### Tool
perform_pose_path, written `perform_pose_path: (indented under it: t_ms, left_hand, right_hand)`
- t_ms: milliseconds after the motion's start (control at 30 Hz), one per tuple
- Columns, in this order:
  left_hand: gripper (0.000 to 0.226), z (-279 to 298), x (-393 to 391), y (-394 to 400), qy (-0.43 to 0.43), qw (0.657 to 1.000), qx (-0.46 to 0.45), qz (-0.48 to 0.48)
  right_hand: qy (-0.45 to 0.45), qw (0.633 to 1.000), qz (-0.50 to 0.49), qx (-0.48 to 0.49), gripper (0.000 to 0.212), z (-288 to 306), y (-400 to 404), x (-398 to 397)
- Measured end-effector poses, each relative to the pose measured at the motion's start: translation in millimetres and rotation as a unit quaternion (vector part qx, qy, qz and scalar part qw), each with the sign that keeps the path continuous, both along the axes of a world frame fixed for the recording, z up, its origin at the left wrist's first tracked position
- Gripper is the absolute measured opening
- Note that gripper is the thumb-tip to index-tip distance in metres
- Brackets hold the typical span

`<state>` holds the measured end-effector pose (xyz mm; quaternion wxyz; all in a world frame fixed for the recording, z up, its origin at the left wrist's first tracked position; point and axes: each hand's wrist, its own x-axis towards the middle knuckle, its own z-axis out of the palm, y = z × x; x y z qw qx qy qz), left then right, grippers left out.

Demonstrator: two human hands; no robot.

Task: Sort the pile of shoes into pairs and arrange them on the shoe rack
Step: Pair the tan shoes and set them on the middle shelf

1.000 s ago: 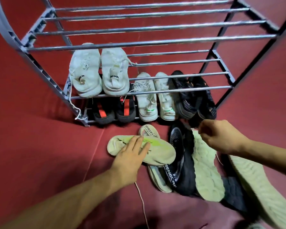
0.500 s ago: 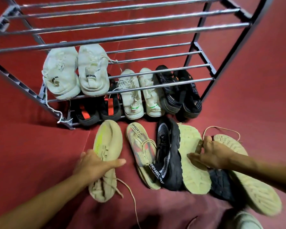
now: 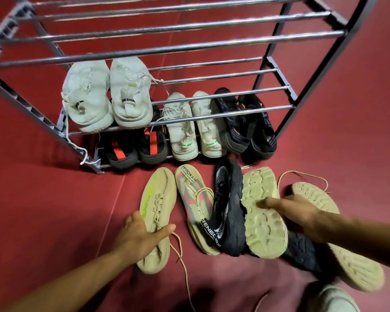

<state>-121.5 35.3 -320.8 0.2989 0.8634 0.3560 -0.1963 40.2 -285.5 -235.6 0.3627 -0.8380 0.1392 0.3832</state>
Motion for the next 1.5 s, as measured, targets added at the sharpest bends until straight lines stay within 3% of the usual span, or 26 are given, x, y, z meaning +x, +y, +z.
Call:
perform_pose_path:
  t_ms: [100, 200, 267, 333, 367, 433, 500, 600, 667, 733, 833, 967, 1033, 1067, 1133, 1200, 1267, 1300, 1400, 1500]
  left_hand:
    - [0.121, -1.8, -1.3, -2.1, -0.005, 1.0, 0.01, 0.001]
    - [0.115, -4.3, -1.4, -4.2, -0.008, 1.0, 0.026, -0.001]
    - [0.115, -5.5, -1.0, -5.5, -0.015, 0.999, 0.031, -0.004]
    - [0.118, -6.1, -1.6, -5.5, -0.018, 0.999, 0.037, -0.006]
    - [0.119, -6.4, -1.4, -5.9, -0.016, 0.999, 0.04, -0.006]
    - [0.119, -6.2, 0.5, -7.8, -0.005, 0.999, 0.05, -0.007]
    - [0.12, -4.4, 1.0, -9.2, 0.003, 0.998, 0.056, -0.007]
    - [0.12, -1.1, 1.0, -10.8, 0.0, 0.998, 0.057, -0.003]
    - [0.12, 0.1, 0.1, -11.1, -0.006, 0.999, 0.054, 0.001]
    - [0.116, -1.9, -1.1, -10.8, -0.013, 0.999, 0.052, 0.007]
    - [0.115, -2.6, -2.7, -10.0, -0.023, 0.998, 0.051, 0.012]
    - [0.116, 0.0, -3.3, -4.5, -0.024, 0.999, -0.005, 0.04]
    - [0.113, 3.1, -0.9, -0.8, -0.018, 0.996, -0.048, 0.076]
    - [0.106, 5.2, 0.4, -0.4, -0.013, 0.995, -0.05, 0.09]
    - [0.085, 10.6, -1.2, -1.6, -0.047, 0.995, 0.051, 0.069]
    - [0.056, 18.4, -4.2, -8.8, -0.188, 0.97, 0.152, -0.006]
    - [0.027, 26.4, -3.5, -25.2, -0.249, 0.962, 0.102, -0.039]
    - [0.024, 27.3, 0.5, -37.0, -0.21, 0.975, 0.061, -0.038]
    - [0.067, 15.9, 18.5, -76.2, -0.011, 0.997, 0.021, -0.075]
    - [0.069, -0.1, 34.1, -88.2, 0.018, 0.999, 0.013, -0.031]
  right_hand:
    - [-0.106, 0.993, 0.048, -0.028, 0.036, 35.0, 3.0, 10.8]
    - [-0.147, 0.981, 0.127, -0.001, 0.038, 59.0, 3.9, 9.4]
    - [-0.205, 0.924, 0.315, -0.071, 0.045, 46.4, 1.3, -7.7]
    - [-0.305, 0.811, 0.484, -0.124, 0.053, 15.7, 5.0, -30.5]
    - [-0.322, 0.776, 0.524, -0.14, 0.056, 3.9, 9.8, -39.3]
    - [-0.339, 0.761, 0.538, -0.13, 0.059, -8.4, 22.3, -46.2]
    - [-0.347, 0.787, 0.504, -0.084, 0.057, -9.8, 32.7, -46.3]
    - [-0.313, 0.89, 0.331, -0.012, 0.07, -6.6, 33.5, -41.6]
    - [-0.21, 0.962, 0.175, -0.006, 0.087, -1.5, 29.0, -37.8]
    - [-0.081, 0.994, 0.075, 0.014, 0.096, -3.7, 23.7, -33.7]
    - [-0.014, 0.996, 0.049, 0.076, 0.081, -14.9, 19.9, -37.6]
    - [-0.08, 0.992, 0.044, 0.087, 0.044, -12.6, 25.6, -41.9]
    - [-0.118, 0.988, 0.062, 0.082, 0.038, -8.3, 25.8, -40.8]
    - [-0.125, 0.987, 0.066, 0.081, 0.038, -9.0, 24.4, -41.2]
    - [-0.127, 0.985, 0.078, 0.083, 0.038, -11.3, 23.0, -44.7]
    - [-0.128, 0.983, 0.104, 0.077, 0.04, -15.3, 22.6, -49.2]
    - [-0.137, 0.982, 0.114, 0.065, 0.042, -18.3, 24.0, -50.5]
    - [-0.14, 0.982, 0.11, 0.06, 0.042, -19.0, 25.1, -50.0]
    - [-0.132, 0.985, 0.094, 0.066, 0.042, -23.3, 30.5, -49.8]
    - [-0.125, 0.985, 0.086, 0.082, 0.045, -28.3, 30.8, -50.7]
